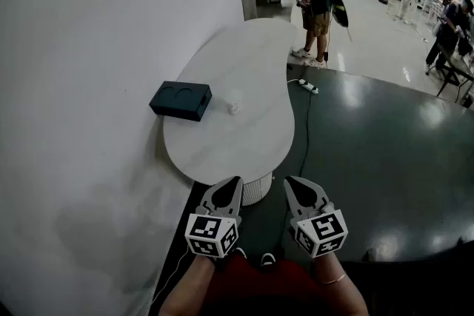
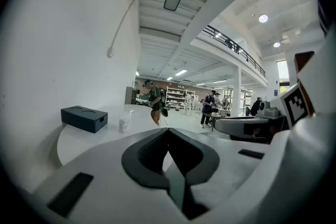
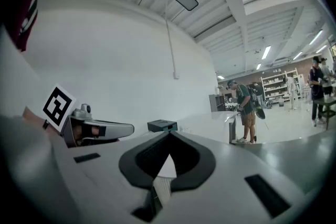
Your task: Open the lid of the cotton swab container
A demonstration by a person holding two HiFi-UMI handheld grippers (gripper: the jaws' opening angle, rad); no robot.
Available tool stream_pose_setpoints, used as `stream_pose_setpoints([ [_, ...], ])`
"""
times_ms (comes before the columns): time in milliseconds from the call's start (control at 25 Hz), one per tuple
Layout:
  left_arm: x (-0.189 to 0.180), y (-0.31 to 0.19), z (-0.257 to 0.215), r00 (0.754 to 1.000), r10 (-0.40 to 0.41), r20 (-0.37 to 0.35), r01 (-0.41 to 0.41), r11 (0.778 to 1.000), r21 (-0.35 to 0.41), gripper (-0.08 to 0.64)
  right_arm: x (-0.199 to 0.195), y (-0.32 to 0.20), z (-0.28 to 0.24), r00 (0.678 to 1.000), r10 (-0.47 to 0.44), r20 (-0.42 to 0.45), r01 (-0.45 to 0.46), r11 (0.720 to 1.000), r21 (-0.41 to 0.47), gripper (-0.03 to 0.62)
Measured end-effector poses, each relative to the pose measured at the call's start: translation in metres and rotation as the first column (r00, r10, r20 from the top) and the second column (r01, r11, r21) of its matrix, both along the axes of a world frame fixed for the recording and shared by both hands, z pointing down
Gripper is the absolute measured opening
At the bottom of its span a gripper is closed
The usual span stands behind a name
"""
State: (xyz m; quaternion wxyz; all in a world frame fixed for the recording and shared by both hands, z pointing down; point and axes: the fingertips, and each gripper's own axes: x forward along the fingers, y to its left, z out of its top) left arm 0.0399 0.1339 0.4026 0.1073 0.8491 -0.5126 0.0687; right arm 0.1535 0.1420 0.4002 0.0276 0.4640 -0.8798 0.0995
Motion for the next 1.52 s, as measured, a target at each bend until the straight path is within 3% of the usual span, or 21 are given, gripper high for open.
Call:
stream_pose_setpoints([
  [200,0.001,-0.002,-0.003,0.999,0.006,0.033,-0.007,1.000,0.019,0.026,-0.003,-0.005,-0.001,1.000,0.010,0.023,-0.010,1.000,-0.010,0.015],
  [400,-0.008,0.001,-0.006,0.999,-0.027,0.018,0.026,0.999,0.022,0.026,0.000,-0.003,0.002,0.998,0.015,0.057,-0.012,0.999,-0.041,0.015],
  [680,-0.021,-0.020,-0.008,0.999,0.004,0.052,-0.004,1.000,0.007,0.029,-0.008,-0.010,0.009,0.997,0.009,0.077,-0.004,0.998,-0.064,0.015],
  [1000,-0.048,-0.078,0.004,0.998,0.025,0.050,-0.024,1.000,-0.012,0.040,-0.027,-0.059,0.015,0.998,0.034,0.060,-0.029,0.996,-0.086,0.015],
  [1280,-0.071,-0.147,0.025,0.999,0.036,0.036,-0.034,0.998,-0.055,0.095,-0.047,-0.118,0.028,0.997,0.069,0.032,-0.064,0.990,-0.125,0.017],
  [1520,-0.074,-0.194,0.046,0.994,0.070,0.084,-0.062,0.994,-0.095,0.130,-0.049,-0.151,0.034,0.994,0.109,0.014,-0.106,0.983,-0.151,0.017],
])
